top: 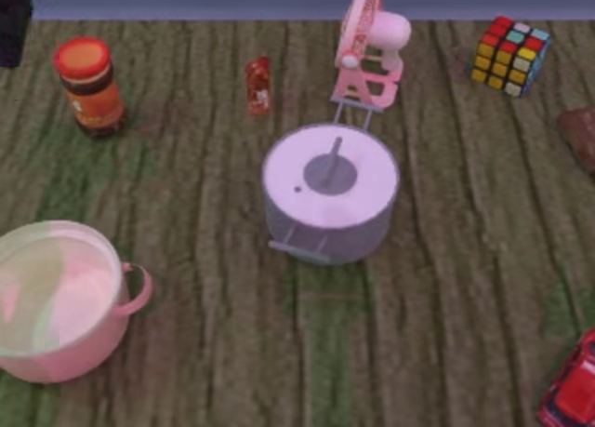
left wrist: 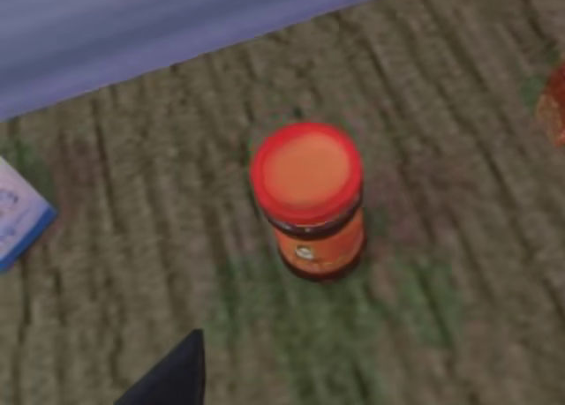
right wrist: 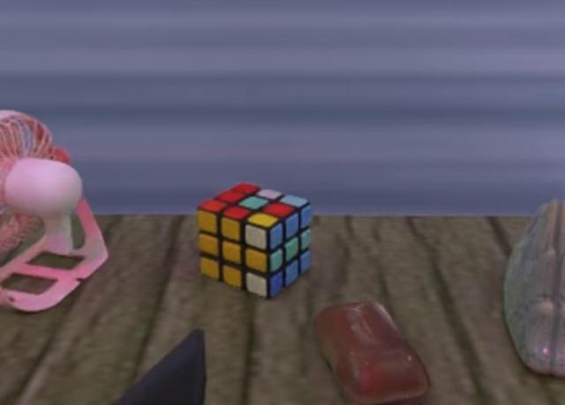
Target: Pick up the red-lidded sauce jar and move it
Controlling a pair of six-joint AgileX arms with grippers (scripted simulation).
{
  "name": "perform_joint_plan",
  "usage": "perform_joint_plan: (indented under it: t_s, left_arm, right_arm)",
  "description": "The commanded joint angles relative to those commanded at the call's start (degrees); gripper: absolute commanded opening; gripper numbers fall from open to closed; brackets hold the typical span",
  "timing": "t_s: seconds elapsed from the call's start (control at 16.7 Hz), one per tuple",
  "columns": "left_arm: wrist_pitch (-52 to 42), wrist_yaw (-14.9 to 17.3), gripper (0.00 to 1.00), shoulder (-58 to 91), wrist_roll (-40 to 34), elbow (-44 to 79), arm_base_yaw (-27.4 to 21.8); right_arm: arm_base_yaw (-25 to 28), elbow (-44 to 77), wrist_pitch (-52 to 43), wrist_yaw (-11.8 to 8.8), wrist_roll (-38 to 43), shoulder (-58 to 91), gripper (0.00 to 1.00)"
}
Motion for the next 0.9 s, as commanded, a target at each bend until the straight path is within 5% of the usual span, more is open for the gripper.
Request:
perform_joint_plan:
  t_s: [0.48,0.9]
  left_arm:
    - [-15.57,1.63,1.00,37.06,8.81,43.05,0.68]
    - [-29.01,1.67,1.00,64.21,13.01,63.14,1.44]
  right_arm:
    - [0.00,0.00,0.00,0.00,0.00,0.00,1.00]
    - [0.00,0.00,0.00,0.00,0.00,0.00,1.00]
